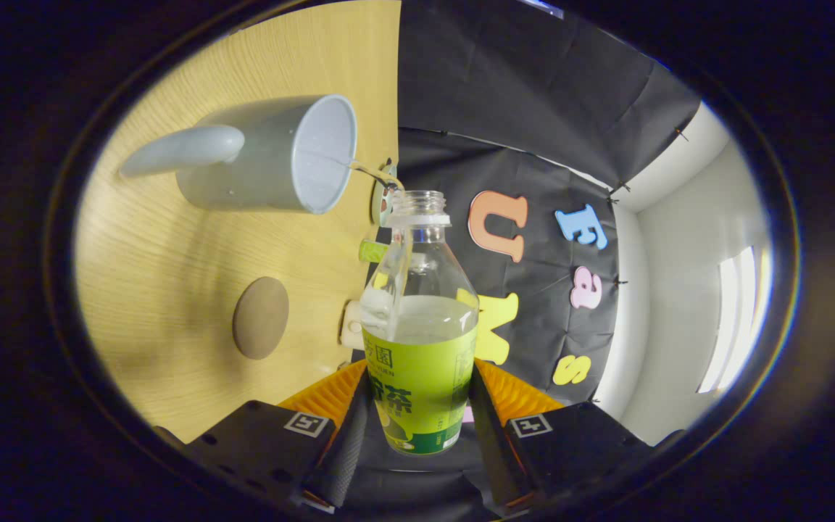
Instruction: Take the bottle from table, then pour the juice into the cup, finally place the bottle on the coaster
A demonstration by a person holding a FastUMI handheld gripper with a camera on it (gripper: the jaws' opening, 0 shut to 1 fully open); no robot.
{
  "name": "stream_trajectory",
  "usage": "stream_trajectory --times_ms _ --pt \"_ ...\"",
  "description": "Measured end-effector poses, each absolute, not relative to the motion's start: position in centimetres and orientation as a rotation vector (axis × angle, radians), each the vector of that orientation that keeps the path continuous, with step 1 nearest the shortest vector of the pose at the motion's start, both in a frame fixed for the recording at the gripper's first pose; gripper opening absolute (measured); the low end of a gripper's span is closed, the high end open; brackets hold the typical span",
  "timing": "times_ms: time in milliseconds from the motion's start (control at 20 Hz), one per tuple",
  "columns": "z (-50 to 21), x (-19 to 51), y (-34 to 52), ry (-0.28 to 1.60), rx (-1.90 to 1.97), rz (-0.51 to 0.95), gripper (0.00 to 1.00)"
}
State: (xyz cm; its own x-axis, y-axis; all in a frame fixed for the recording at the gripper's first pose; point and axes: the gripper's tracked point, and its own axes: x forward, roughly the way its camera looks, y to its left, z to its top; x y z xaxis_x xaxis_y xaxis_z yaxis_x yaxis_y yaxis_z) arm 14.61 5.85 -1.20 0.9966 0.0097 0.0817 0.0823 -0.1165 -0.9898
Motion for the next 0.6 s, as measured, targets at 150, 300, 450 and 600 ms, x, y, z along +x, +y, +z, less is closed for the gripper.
stream_trajectory --times_ms 150,300,450,600 --pt "-0.92 14.62 5.88 -0.077 -1.697 -0.07 0.76" --pt "-0.55 14.72 5.92 -0.087 -1.712 -0.076 0.76" --pt "-0.43 14.71 6.06 -0.091 -1.725 -0.078 0.76" --pt "-0.22 14.72 6.18 -0.095 -1.736 -0.083 0.76"
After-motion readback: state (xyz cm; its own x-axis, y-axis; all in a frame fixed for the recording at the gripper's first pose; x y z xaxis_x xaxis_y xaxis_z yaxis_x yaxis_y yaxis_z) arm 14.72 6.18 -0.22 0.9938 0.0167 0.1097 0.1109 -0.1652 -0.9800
